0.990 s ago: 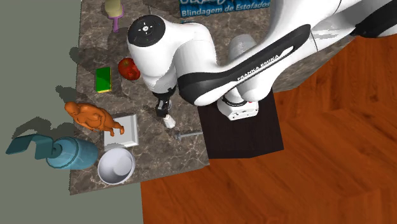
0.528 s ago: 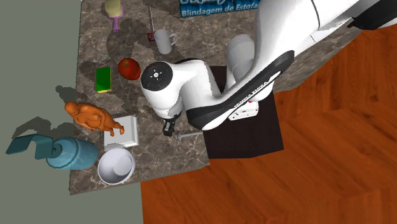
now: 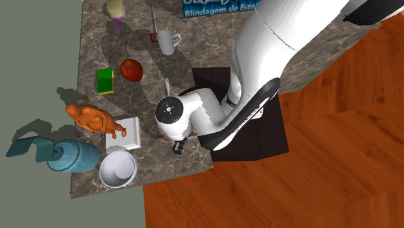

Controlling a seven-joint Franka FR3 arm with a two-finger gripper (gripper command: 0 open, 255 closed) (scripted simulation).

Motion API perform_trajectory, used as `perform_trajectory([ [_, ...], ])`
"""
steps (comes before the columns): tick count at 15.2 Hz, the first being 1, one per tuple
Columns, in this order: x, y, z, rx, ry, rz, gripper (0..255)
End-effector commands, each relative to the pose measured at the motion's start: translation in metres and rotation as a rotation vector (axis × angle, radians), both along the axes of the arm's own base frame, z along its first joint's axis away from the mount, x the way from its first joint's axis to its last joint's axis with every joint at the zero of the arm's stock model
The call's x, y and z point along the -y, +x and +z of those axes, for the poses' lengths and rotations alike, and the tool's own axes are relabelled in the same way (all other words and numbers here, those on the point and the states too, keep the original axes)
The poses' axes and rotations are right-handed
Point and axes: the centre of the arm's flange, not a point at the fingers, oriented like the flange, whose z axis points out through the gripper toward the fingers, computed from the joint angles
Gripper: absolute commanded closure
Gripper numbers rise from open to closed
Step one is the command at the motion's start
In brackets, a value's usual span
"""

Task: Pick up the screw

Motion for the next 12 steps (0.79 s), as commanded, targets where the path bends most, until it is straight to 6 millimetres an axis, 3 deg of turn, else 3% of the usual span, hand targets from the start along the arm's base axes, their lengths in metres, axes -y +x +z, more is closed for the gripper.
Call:
perform_trajectory([
  [1,-0.001,-0.001,-0.010,0.000,0.001,-0.001,0],
  [5,-0.001,-0.001,-0.034,0.000,0.001,-0.001,0],
  [7,-0.001,-0.001,-0.034,0.000,0.001,-0.001,0],
  [8,-0.001,-0.002,-0.034,0.000,0.001,-0.001,255],
  [12,-0.001,-0.002,-0.034,0.000,0.001,-0.001,255],
])
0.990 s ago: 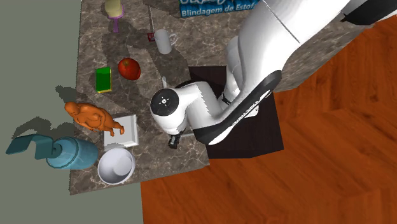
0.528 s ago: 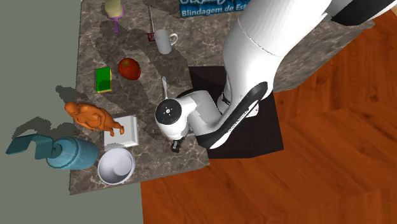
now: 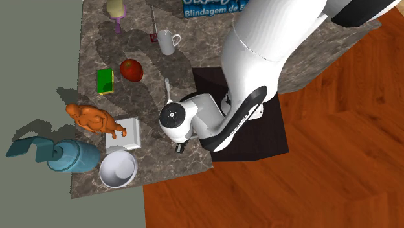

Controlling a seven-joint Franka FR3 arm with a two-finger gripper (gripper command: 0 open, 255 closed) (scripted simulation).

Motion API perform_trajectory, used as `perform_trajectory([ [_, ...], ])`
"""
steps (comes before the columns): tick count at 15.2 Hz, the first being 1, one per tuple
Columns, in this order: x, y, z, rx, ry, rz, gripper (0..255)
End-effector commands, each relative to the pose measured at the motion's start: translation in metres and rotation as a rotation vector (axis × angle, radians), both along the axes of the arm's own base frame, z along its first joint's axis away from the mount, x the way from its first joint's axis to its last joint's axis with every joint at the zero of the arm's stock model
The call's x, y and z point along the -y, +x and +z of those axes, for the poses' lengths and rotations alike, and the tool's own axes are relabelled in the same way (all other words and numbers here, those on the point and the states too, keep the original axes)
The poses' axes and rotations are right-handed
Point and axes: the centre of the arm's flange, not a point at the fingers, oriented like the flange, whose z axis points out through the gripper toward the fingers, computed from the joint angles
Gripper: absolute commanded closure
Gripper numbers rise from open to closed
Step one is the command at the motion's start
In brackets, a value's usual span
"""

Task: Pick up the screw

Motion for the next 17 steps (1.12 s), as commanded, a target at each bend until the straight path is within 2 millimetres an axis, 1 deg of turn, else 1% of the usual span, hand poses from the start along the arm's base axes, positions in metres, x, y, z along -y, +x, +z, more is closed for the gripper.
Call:
perform_trajectory([
  [1,0.000,0.000,0.000,-0.001,-0.001,0.000,255],
  [5,0.000,0.000,-0.001,-0.001,0.000,0.000,255],
  [17,0.000,0.000,0.063,-0.001,0.000,0.000,255],
])
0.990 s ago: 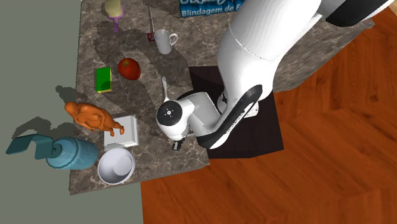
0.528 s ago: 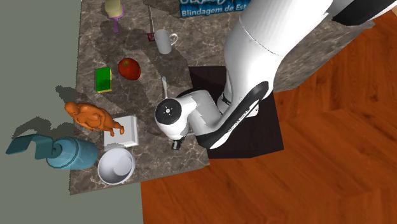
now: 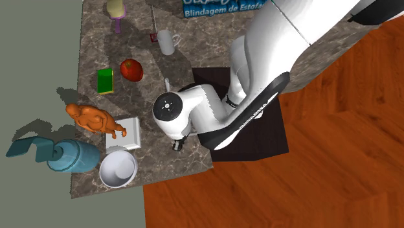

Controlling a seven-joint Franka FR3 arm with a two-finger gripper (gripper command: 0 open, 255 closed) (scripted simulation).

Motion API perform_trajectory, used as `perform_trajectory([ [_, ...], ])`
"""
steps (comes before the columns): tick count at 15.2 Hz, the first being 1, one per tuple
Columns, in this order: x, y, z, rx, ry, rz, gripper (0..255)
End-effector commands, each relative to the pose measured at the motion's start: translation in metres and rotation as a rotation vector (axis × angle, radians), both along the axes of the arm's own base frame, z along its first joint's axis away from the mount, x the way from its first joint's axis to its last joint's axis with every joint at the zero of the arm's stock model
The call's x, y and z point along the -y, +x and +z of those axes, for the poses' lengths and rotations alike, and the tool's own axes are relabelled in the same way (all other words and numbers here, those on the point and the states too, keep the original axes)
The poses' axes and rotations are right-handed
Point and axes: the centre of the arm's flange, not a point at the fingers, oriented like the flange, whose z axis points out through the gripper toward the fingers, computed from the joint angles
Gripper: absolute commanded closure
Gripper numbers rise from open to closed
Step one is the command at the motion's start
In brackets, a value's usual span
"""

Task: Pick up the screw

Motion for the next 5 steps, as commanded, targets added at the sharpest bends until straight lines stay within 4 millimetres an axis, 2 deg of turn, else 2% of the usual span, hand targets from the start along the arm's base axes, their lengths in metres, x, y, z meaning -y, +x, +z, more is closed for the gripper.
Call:
perform_trajectory([
  [1,0.000,-0.001,0.011,-0.001,0.000,0.000,255],
  [3,0.000,-0.001,0.021,-0.001,0.000,0.000,255],
  [5,0.000,-0.001,0.022,-0.001,0.000,0.000,255],
])
